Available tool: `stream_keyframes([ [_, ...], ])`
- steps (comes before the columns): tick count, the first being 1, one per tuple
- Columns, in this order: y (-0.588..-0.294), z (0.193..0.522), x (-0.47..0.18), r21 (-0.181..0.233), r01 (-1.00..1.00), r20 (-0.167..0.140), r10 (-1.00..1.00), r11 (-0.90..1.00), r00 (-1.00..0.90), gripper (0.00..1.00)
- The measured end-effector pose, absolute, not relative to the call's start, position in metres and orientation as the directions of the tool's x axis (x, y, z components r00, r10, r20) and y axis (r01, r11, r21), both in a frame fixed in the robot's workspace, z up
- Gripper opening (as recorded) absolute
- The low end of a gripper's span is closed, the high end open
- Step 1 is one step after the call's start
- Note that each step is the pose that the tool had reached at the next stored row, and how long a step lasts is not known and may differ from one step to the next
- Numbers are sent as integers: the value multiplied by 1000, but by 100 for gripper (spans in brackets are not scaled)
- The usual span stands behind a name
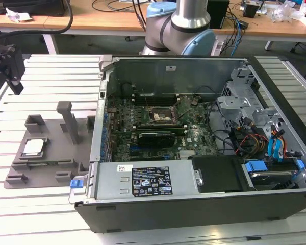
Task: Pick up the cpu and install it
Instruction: 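Pick up the cpu and move it towards the insertion slot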
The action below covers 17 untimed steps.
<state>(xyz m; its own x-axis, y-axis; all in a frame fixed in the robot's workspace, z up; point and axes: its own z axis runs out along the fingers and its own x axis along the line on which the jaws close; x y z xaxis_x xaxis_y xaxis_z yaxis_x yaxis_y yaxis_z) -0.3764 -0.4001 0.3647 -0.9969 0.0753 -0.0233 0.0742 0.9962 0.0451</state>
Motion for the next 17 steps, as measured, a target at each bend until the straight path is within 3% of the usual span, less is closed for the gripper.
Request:
stream_keyframes([
  [17,-400,353,-376,45,74,-23,75,996,-997,60],
])
